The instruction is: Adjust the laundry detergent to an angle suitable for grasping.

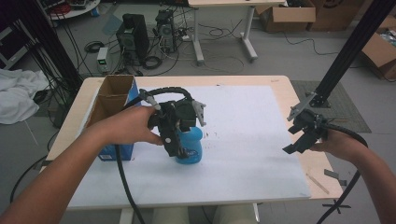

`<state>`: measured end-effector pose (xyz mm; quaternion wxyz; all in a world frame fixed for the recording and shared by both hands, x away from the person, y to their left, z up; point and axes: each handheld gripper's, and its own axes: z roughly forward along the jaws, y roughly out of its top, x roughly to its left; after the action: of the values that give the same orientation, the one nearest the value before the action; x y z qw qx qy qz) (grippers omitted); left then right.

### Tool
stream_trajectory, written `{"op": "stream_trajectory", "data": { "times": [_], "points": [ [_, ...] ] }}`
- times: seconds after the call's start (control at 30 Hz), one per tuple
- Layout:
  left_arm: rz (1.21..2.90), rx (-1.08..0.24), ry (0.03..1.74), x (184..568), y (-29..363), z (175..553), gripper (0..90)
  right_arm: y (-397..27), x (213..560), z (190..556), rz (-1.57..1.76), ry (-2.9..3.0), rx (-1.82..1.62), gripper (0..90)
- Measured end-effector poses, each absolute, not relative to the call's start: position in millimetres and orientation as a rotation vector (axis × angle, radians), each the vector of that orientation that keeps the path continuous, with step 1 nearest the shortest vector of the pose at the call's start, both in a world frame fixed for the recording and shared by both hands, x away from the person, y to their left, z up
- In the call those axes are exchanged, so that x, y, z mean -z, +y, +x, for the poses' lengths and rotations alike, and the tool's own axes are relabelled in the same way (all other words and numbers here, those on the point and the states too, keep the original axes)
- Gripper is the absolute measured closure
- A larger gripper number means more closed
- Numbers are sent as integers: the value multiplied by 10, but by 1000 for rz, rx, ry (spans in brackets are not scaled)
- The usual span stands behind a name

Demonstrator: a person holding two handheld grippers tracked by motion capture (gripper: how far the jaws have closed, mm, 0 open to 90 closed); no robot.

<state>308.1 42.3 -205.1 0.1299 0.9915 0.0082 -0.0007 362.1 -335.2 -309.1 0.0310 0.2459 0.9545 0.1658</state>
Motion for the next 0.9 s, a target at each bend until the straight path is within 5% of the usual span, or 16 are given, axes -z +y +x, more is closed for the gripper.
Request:
{"op": "stream_trajectory", "data": {
  "times": [0.9],
  "points": [
    [2864, -30, 1, 1911, 362, 3182, 194, -3370, 3087, 3606, 761, 2939, -510, 162]
  ]
}}
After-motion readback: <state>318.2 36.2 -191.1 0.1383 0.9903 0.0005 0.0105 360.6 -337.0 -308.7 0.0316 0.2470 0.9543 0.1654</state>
